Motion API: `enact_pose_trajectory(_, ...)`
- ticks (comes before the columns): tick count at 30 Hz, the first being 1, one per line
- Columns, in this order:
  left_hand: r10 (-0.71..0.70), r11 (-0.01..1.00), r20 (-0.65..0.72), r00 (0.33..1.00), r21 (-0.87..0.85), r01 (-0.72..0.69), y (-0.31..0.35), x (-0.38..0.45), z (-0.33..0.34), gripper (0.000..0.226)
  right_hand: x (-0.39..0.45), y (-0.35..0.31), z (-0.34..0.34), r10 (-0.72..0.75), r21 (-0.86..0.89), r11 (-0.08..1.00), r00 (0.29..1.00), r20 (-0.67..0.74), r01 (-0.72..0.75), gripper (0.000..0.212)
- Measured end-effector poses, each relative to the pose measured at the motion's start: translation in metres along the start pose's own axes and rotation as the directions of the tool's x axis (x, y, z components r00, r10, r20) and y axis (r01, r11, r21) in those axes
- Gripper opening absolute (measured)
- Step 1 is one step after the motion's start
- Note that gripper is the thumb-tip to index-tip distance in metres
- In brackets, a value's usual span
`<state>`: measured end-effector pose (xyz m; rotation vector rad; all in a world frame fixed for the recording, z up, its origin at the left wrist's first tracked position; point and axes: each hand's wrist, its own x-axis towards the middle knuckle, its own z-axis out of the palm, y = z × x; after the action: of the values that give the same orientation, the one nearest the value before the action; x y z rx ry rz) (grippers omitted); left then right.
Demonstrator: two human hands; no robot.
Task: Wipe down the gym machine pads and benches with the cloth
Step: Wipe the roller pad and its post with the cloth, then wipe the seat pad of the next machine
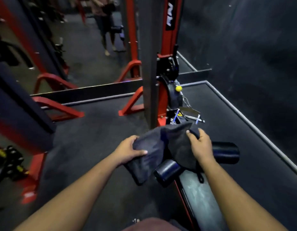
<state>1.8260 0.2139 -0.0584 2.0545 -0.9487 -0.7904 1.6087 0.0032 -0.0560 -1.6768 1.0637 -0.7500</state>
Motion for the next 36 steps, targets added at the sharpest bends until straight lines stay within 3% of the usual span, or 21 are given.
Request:
enact_pose_trajectory(3, -0.129, 0.985, -0.081, 0.988, 0.105, 0.137, -0.027, -0.049, -0.023, 0.041, 0.007, -0.011, -0.008, -0.060, -0.022, 0.998, 0.991, 0.120, 0.063, 0.021)
enact_pose_trajectory(7, -0.280, 0.960, -0.271, 0.921, -0.071, 0.271, -0.049, -0.135, -0.029, 0.025, -0.005, -0.019, -0.009, -0.097, -0.029, 0.993, 0.945, 0.312, 0.112, 0.046)
enact_pose_trajectory(10, -0.411, 0.904, -0.363, 0.836, -0.285, 0.320, -0.067, -0.190, -0.019, 0.025, -0.021, -0.014, -0.005, -0.083, 0.018, 0.996, 0.920, 0.384, 0.082, 0.043)
enact_pose_trajectory(12, -0.484, 0.790, -0.419, 0.768, -0.586, 0.179, -0.068, -0.230, 0.001, 0.026, -0.044, -0.010, 0.003, -0.087, 0.027, 0.996, 0.902, 0.423, 0.083, 0.042)
enact_pose_trajectory(14, -0.559, 0.625, -0.468, 0.685, -0.780, -0.022, -0.058, -0.263, 0.021, 0.026, -0.074, -0.009, 0.017, -0.143, 0.036, 0.989, 0.883, 0.448, 0.142, 0.041)
enact_pose_trajectory(17, -0.653, 0.606, -0.577, 0.490, -0.786, -0.118, -0.050, -0.297, 0.043, 0.023, -0.134, -0.016, 0.038, -0.218, 0.053, 0.974, 0.838, 0.500, 0.221, 0.024)
enact_pose_trajectory(20, -0.694, 0.599, -0.607, 0.387, -0.785, -0.157, -0.040, -0.330, 0.055, 0.028, -0.209, -0.025, 0.061, -0.361, 0.083, 0.921, 0.759, 0.542, 0.380, 0.020)
enact_pose_trajectory(23, -0.654, 0.653, -0.648, 0.390, -0.744, -0.143, -0.024, -0.364, 0.064, 0.018, -0.296, -0.034, 0.081, -0.492, 0.160, 0.851, 0.656, 0.573, 0.499, 0.023)
enact_pose_trajectory(26, -0.566, 0.732, -0.694, 0.445, -0.672, -0.117, -0.014, -0.404, 0.074, 0.019, -0.383, -0.040, 0.100, -0.553, 0.256, 0.793, 0.478, 0.682, 0.553, 0.034)
enact_pose_trajectory(28, -0.546, 0.730, -0.692, 0.471, -0.670, -0.138, -0.020, -0.441, 0.075, 0.024, -0.434, -0.041, 0.114, -0.550, 0.295, 0.775, 0.367, 0.751, 0.558, 0.042)
enact_pose_trajectory(32, -0.553, 0.698, -0.667, 0.500, -0.698, -0.159, -0.055, -0.534, 0.061, 0.052, -0.512, -0.052, 0.135, -0.501, 0.395, 0.797, 0.137, 0.854, 0.457, 0.041)
enact_pose_trajectory(34, -0.539, 0.715, -0.681, 0.495, -0.681, -0.159, -0.076, -0.580, 0.051, 0.036, -0.542, -0.063, 0.144, -0.456, 0.423, 0.838, 0.016, 0.890, 0.344, 0.053)
enact_pose_trajectory(35, -0.534, 0.706, -0.687, 0.493, -0.683, -0.187, -0.088, -0.600, 0.046, 0.026, -0.551, -0.066, 0.152, -0.453, 0.430, 0.849, 0.004, 0.891, 0.306, 0.056)
enact_pose_trajectory(36, -0.529, 0.696, -0.693, 0.490, -0.685, -0.217, -0.097, -0.618, 0.040, 0.021, -0.558, -0.067, 0.159, -0.467, 0.439, 0.852, 0.036, 0.883, 0.284, 0.057)
